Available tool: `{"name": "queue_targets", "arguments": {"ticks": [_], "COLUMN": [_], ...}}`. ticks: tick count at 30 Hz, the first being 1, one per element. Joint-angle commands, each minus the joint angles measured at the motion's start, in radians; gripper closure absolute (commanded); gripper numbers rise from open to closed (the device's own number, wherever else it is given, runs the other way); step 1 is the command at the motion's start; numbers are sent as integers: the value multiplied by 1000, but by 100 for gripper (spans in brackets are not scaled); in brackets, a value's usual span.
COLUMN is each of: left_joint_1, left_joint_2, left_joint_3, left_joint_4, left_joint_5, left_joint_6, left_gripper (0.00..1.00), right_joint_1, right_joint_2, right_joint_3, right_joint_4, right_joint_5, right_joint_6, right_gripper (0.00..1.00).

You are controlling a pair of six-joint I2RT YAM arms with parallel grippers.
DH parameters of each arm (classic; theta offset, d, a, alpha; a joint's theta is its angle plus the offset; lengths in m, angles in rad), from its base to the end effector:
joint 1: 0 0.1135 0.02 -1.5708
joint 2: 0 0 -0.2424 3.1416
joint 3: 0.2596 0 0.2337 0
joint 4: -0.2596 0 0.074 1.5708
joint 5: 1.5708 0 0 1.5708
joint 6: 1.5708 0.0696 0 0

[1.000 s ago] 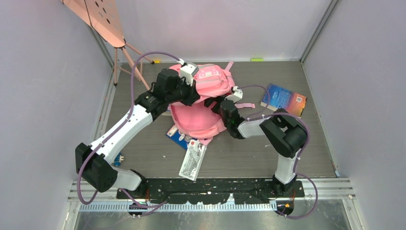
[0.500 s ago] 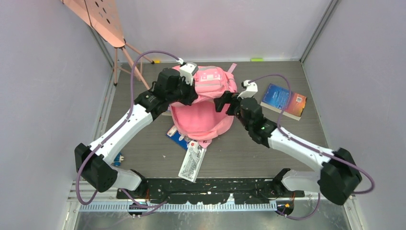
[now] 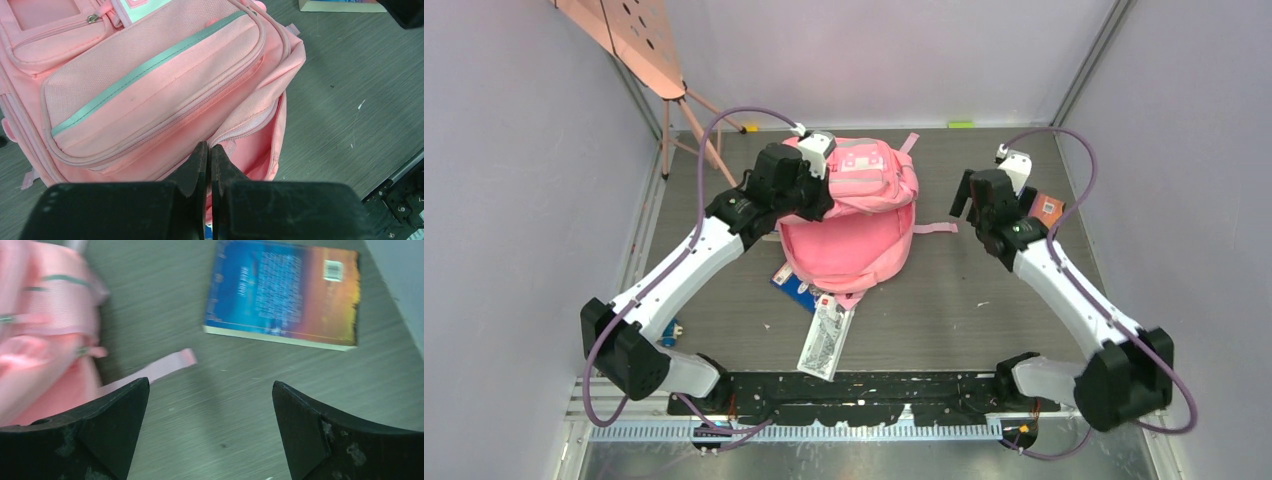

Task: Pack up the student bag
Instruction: Pick up the book from the center of the board.

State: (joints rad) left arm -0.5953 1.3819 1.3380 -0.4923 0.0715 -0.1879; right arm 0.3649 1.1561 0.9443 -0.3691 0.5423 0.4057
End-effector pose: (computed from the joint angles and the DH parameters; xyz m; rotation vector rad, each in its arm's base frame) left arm 0.2672 -0.1870 0.3283 0.4784 2.0992 -0.5386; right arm 0.2627 0.0619 0.2732 0.3475 2.0325 -0.1117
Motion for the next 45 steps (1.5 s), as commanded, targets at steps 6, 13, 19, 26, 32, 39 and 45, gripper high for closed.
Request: {"name": "queue_targets", "arguments": {"ticks": [6, 13, 19, 26, 32, 39, 45], "left_joint_1": [6, 7, 6, 6, 7, 7, 6], "left_joint_2": [-54, -76, -81, -79, -78, -75, -83], "left_joint_3": [0, -5, -4, -3, -3, -3, -5], "left_joint_4": [31, 34, 34, 32, 31, 31, 37], "left_joint_5": [-9, -19, -18, -25, -30, -29, 8], "left_joint_6": [-23, -9, -7, 1, 5, 8, 14], "left_gripper": [100, 100, 100, 100, 100, 100, 98], "right_joint_1": [-150, -198, -221, -250, -253, -253, -253], "right_joint_2": [503, 780, 909, 917, 895, 808, 630], "right_joint_3": [286, 535, 623, 609, 555, 489, 416], "right_joint_4": [-120, -244, -318, -350, -337, -294, -233], "right_joint_5": [10, 5, -22, -88, -119, -170, -213], "right_joint_6": [-90, -147, -162, -135, -116, -91, -62], "right_gripper": [0, 0, 0, 22, 70, 100, 100]}}
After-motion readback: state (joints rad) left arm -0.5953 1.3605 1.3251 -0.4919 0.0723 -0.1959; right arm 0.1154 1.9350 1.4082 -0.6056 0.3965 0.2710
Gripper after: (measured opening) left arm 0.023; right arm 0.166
